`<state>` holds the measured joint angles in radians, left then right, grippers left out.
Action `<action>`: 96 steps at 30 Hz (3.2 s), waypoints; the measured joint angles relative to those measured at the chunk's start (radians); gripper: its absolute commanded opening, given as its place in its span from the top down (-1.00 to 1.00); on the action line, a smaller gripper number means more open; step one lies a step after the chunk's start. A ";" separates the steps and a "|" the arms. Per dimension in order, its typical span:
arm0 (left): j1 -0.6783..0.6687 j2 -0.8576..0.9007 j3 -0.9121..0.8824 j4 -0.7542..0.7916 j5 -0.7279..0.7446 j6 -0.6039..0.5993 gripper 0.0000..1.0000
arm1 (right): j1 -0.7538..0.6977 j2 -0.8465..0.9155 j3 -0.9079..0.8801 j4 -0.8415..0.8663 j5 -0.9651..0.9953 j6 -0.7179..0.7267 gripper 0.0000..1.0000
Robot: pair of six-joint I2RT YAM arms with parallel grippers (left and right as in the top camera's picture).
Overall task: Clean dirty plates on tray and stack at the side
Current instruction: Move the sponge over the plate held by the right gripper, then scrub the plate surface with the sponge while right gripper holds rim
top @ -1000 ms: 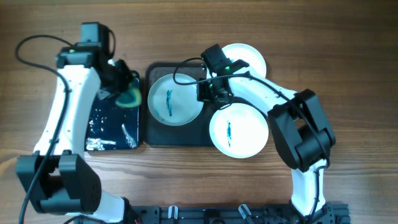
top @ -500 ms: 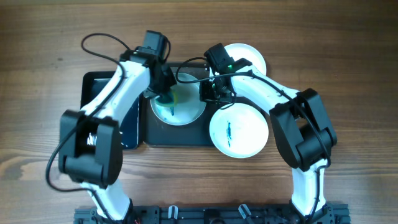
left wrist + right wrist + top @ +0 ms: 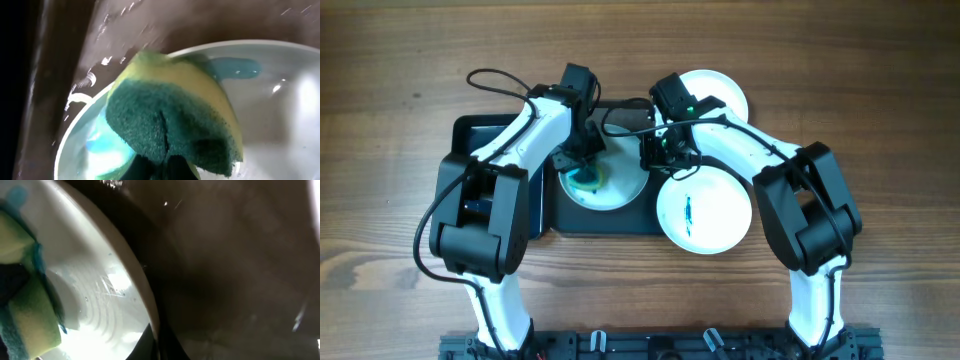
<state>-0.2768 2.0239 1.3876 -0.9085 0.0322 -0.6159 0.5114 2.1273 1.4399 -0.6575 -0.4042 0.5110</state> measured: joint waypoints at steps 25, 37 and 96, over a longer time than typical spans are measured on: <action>-0.089 0.004 -0.001 -0.019 -0.027 -0.023 0.92 | -0.002 0.003 -0.033 0.029 -0.120 -0.045 0.91; -0.205 0.004 -0.002 0.064 -0.131 0.035 0.92 | -0.015 0.003 -0.034 0.027 -0.129 -0.059 0.91; 0.081 0.012 0.017 -0.019 0.109 0.006 0.92 | 0.000 0.003 -0.044 0.044 -0.146 -0.071 0.91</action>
<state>-0.1955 2.0357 1.4044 -0.9279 0.1413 -0.6098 0.5110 2.1304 1.3956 -0.6132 -0.5499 0.4404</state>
